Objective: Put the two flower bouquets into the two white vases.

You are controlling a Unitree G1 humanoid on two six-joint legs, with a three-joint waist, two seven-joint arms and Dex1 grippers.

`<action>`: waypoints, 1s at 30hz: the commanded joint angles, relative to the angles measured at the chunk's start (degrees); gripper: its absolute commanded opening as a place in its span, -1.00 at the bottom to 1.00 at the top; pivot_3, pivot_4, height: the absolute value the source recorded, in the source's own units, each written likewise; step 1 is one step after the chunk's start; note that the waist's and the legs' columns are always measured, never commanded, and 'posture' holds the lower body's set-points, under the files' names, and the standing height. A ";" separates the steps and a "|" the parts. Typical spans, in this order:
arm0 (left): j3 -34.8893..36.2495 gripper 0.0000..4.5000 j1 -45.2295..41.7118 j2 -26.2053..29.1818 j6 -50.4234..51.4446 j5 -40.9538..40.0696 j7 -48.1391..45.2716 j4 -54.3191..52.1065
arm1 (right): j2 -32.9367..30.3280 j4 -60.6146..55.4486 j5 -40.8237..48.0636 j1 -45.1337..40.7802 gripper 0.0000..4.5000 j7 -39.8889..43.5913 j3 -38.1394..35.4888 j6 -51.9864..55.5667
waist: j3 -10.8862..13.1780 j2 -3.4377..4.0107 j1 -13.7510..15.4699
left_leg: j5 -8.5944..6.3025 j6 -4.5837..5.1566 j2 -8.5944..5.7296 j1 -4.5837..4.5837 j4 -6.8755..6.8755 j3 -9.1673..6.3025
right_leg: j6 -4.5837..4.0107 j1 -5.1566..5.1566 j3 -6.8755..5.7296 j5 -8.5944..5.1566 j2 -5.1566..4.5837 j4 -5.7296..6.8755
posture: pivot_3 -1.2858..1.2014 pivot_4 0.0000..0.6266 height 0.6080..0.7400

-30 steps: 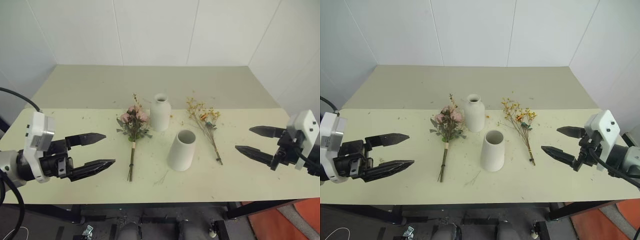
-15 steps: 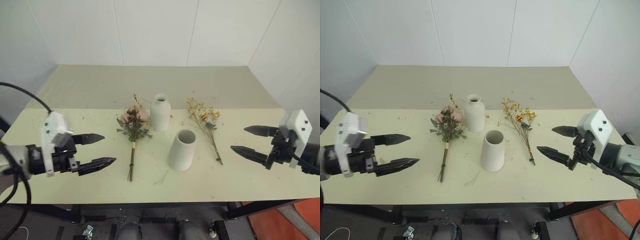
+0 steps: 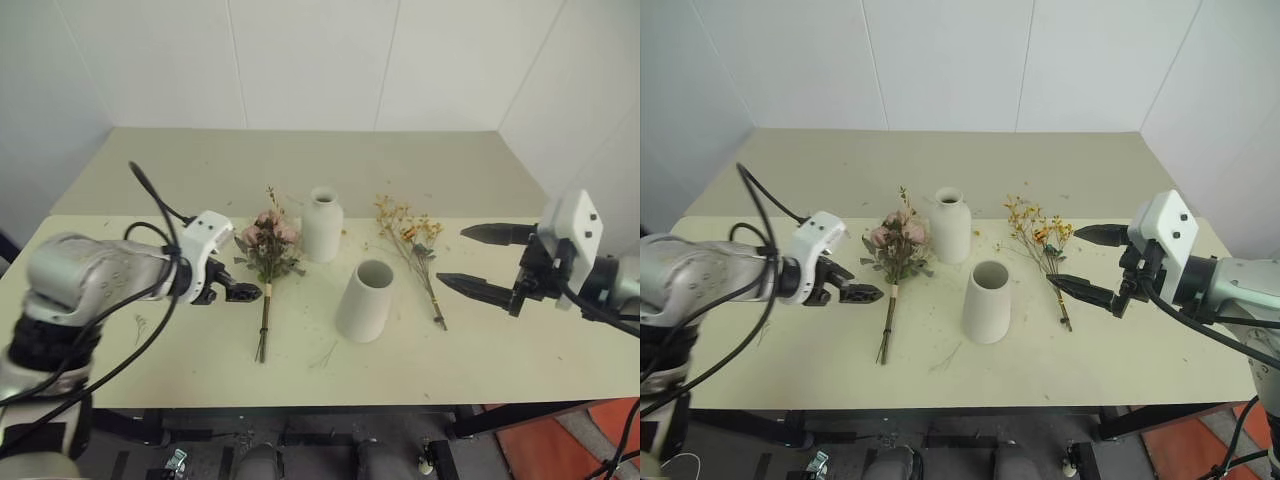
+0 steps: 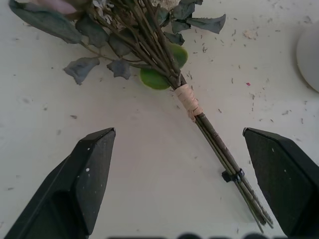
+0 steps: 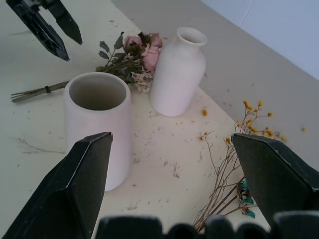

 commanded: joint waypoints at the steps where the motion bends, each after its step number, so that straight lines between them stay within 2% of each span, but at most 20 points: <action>1: -1.09 0.99 -4.00 -4.13 2.34 5.37 3.64 5.29 | 0.25 -0.97 -0.30 -1.17 1.00 -0.39 -0.61 -1.89 | 0.00 0.00 0.02 | 0.00 0.00 -0.01 0.01 0.00 0.00 | 0.00 0.00 0.00 0.00 -0.01 0.01 | 0.03 -0.52 1.00; 3: -3.86 0.99 -4.64 -5.25 1.74 8.36 4.92 6.69 | 0.38 -1.65 -0.34 -1.06 1.00 -0.44 -0.58 -2.13 | 0.00 0.00 -0.01 | 0.00 0.00 -0.02 0.01 0.01 -0.02 | 0.00 0.01 0.00 0.00 -0.01 0.02 | 0.03 -0.52 1.00; 6: -4.12 0.99 -4.82 -7.54 0.59 10.85 5.39 9.14 | 0.52 -2.69 0.46 -0.67 1.00 -0.39 -1.32 -1.90 | 0.00 0.00 -0.03 | 0.00 0.00 -0.02 0.01 0.00 -0.02 | 0.00 -0.01 0.02 0.00 -0.01 0.02 | 0.03 -0.52 1.00; 8: -3.98 0.81 -5.15 -8.71 -0.20 11.98 4.89 10.66 | 0.58 -2.92 0.62 -0.53 1.00 -0.44 -1.51 -1.82 | 0.00 0.00 0.16 | 0.00 0.00 -0.03 0.01 0.01 -0.02 | 0.00 0.00 0.02 0.00 -0.03 0.03 | 0.03 -0.52 1.00; 11: -3.75 0.46 -5.65 -10.45 -1.01 13.35 4.41 11.72 | 0.71 -3.05 0.71 -0.21 1.00 -0.39 -1.70 -1.87 | 0.00 0.00 0.20 | 0.00 0.00 -0.05 0.03 0.02 -0.02 | 0.00 0.03 0.01 0.00 -0.04 0.03 | 0.03 -0.52 1.00; 16: -3.14 -0.25 -5.41 -11.12 -0.67 14.61 3.56 11.18 | 0.95 -2.88 0.89 -0.42 1.00 -0.29 -1.37 -2.05 | 0.00 0.00 0.20 | 0.00 0.00 -0.06 0.01 0.01 -0.03 | 0.01 0.02 0.01 0.00 -0.06 0.03 | 0.03 -0.52 1.00; 21: 1.49 -0.94 -4.59 -10.73 0.54 16.56 5.29 11.07 | 1.29 -2.49 0.65 -0.68 1.00 -0.04 -0.81 -2.41 | 0.00 0.00 0.13 | 0.00 0.00 -0.06 0.01 0.02 -0.03 | 0.01 0.01 0.01 0.00 -0.06 0.04 | 0.03 -0.52 1.00; 27: 13.85 -0.95 -2.84 -12.16 -0.30 21.70 11.69 7.34 | 1.54 -2.05 0.65 -1.20 1.00 0.47 -0.35 -2.63 | 0.00 0.00 0.02 | 0.00 0.00 -0.06 0.00 0.02 -0.04 | 0.01 0.01 0.00 0.01 -0.07 0.04 | 0.03 -0.52 1.00; 30: 22.39 -0.95 0.11 -14.26 -8.43 21.57 12.88 0.06 | 1.66 -1.70 0.62 -1.33 1.00 0.78 -0.19 -2.71 | 0.00 0.00 0.01 | 0.00 0.00 -0.05 -0.01 0.01 -0.04 | 0.01 -0.02 0.01 0.01 -0.08 0.05 | 0.03 -0.52 1.00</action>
